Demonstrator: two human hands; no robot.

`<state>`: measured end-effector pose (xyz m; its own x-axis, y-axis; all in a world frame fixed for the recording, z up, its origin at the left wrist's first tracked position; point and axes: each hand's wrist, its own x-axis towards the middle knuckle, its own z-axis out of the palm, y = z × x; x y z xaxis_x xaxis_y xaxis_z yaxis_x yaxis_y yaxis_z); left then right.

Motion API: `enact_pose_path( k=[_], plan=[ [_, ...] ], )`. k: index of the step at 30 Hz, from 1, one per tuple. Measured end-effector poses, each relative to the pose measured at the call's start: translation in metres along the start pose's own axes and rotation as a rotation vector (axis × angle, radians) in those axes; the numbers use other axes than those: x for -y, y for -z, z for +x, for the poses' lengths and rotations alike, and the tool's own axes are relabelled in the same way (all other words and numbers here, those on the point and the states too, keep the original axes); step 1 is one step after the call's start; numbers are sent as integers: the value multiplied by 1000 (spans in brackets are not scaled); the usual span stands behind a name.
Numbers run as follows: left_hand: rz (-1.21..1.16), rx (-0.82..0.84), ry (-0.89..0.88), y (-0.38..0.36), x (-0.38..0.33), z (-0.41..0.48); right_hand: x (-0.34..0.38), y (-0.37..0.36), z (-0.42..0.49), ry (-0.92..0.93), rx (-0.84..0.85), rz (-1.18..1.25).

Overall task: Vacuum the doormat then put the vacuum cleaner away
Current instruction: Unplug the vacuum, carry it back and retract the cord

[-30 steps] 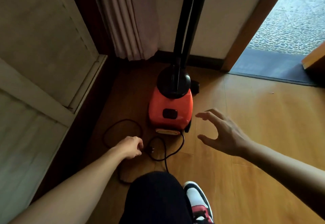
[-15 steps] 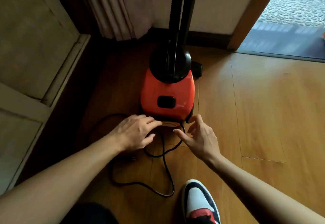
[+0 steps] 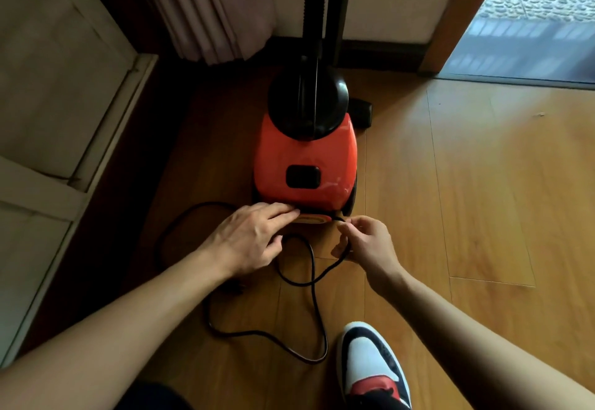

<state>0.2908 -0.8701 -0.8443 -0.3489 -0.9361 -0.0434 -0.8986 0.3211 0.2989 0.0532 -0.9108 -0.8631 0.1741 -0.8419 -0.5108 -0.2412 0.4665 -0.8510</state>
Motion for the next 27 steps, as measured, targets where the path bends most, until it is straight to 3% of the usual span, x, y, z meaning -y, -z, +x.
enact_pose_path(
  k=[5,10,13,17,21,27],
  plan=[
    [-44,42,63,0,-2,-2,17,-11,-9,-178,115,436],
    [-273,70,208,8,-6,1,28,-33,-21,-114,251,552],
    [-302,48,229,14,-5,3,25,-41,-23,-62,283,524],
    [-308,102,235,16,-6,3,20,-42,-23,44,282,312],
    [-425,5,378,17,-4,7,19,-54,-20,133,253,149],
    [-423,25,349,29,-8,6,18,-72,-11,176,236,159]
  ],
)
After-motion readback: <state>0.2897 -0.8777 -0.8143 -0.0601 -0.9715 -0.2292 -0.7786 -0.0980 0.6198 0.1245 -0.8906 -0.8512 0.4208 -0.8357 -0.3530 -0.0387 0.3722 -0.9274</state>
